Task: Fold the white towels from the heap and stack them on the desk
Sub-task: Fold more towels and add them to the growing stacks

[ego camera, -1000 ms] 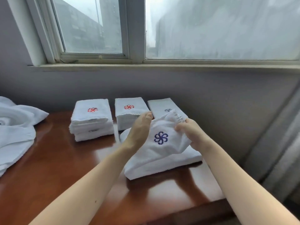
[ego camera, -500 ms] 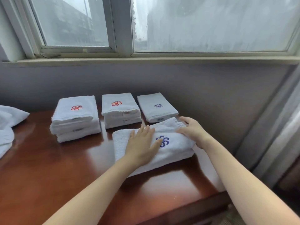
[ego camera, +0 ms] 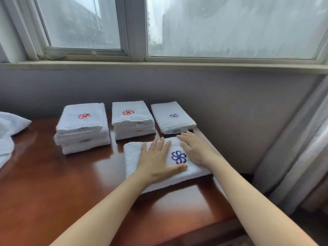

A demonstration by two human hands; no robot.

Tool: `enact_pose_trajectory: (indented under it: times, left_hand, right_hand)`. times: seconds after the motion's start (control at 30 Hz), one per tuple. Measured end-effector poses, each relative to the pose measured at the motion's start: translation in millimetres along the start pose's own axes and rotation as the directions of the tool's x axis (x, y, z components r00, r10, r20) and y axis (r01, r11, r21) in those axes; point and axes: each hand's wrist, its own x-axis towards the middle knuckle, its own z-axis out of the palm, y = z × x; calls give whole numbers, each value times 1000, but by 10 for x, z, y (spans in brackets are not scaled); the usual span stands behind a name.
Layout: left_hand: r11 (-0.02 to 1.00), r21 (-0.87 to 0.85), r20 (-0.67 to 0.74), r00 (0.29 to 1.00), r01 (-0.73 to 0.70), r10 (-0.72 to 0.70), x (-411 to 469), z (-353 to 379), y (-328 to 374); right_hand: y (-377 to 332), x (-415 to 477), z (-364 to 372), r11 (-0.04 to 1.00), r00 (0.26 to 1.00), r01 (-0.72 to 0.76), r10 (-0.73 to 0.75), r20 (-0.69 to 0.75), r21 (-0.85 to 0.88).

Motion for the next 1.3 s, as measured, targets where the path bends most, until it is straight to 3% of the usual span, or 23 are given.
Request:
enact_pose_trajectory:
  times: [0.27, 0.47, 0.7, 0.8, 0.93, 1.03, 1.13, 1.3]
  left_hand:
    - [994, -41, 31, 995, -97, 99, -91, -70, -187]
    - [999, -24, 50, 998, -42, 43, -239, -133, -344]
    - [996, 9, 190, 978, -92, 89, -409, -478, -627]
    - [999, -33, 190, 981, -28, 34, -545, -580, -731]
    - [980, -135, 152, 981, 144, -124, -805, -623, -840]
    - [929, -266, 85, 966, 256, -243, -982, -606, -812]
    - [914, -263, 60, 951, 309, -304, -1131, -578, -716]
    - [794, -435, 316, 898, 425, -307, -1225, -686, -555]
  right_hand:
    - [1, -68, 88, 998, 998, -49, 48, -30, -35]
    - [-169, -285, 70, 980, 995, -102, 98, -31, -173]
    - [-417, -627, -100, 946, 983, -137, 165, 74, -293]
    - [-485, -722, -190, 970, 950, -171, 209, 231, -174]
    - [-552, -824, -259, 957, 849, -279, 206, 487, 83]
    - [-589, -844, -238, 919, 881, -323, 204, 426, 228]
    - [-597, -844, -186, 885, 924, -307, 189, 332, 351]
    - [-641, -874, -179, 807, 885, -340, 102, 454, 482]
